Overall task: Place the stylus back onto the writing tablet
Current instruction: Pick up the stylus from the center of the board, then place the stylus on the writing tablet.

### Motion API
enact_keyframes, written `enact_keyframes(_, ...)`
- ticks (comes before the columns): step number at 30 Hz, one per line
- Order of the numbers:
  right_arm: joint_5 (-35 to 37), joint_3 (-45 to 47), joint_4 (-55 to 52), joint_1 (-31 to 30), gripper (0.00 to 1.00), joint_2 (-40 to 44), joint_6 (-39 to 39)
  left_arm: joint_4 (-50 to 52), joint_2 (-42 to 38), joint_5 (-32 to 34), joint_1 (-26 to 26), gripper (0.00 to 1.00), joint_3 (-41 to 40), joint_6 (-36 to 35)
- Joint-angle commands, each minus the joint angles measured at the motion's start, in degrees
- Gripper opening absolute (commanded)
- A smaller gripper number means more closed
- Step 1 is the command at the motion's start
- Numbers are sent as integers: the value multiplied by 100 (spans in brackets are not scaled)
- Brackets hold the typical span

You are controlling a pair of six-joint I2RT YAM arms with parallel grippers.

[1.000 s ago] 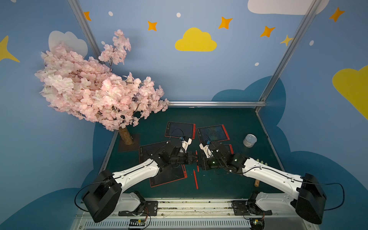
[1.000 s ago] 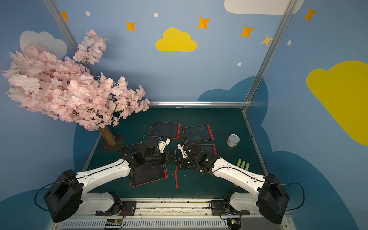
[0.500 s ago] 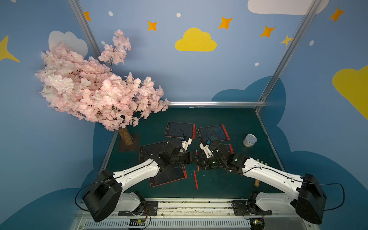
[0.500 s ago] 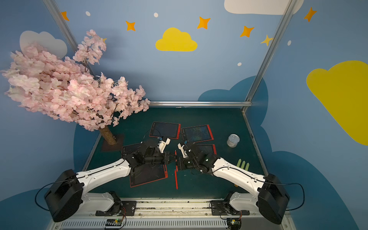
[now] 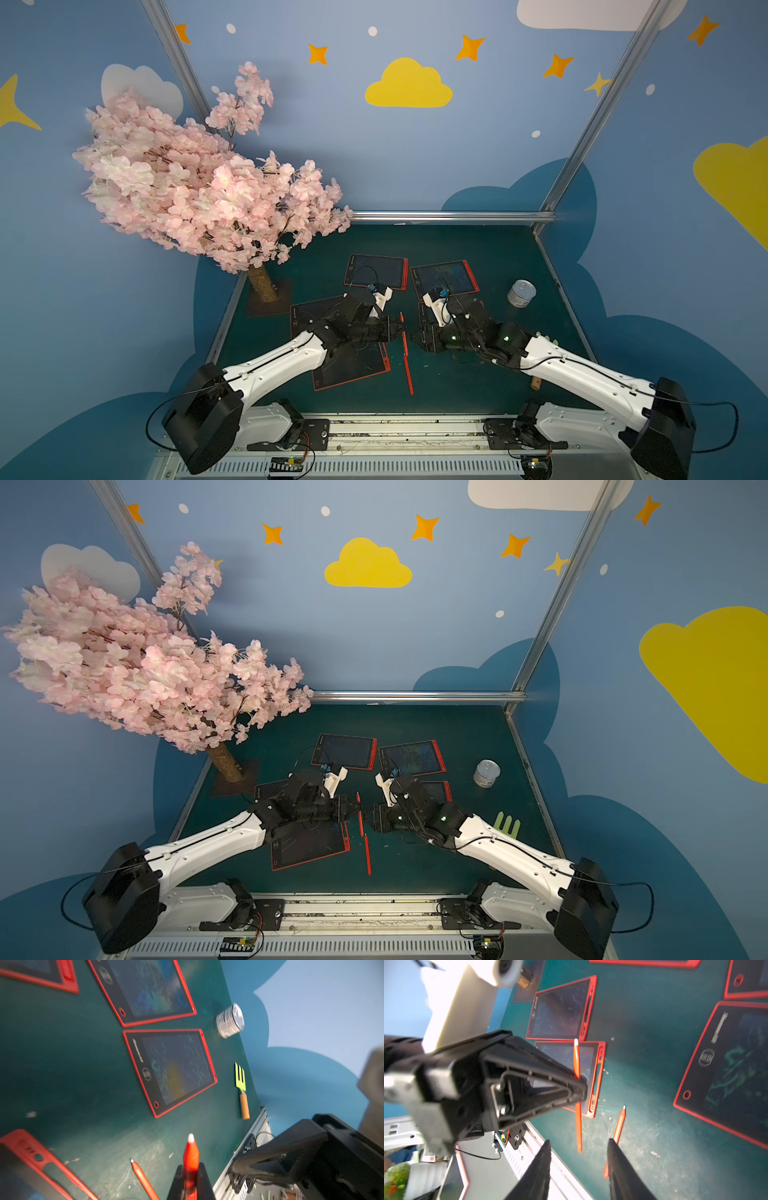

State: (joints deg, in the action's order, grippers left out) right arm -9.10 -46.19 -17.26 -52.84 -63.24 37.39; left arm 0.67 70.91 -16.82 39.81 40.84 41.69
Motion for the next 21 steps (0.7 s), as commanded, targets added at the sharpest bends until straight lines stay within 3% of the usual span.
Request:
enact_keyframes(1,236,201,70,28,55,320,30,518,-188,185,-236,7,159,-172)
enact_keyframes(12,494,380,-52,24,91,1104,-439,1501,-3,99,-1318,7,628,-548)
enact_keyframes(21,726,243,-427,28,96,1407,-818,2166,901,60,-2126,6,1407,-1149)
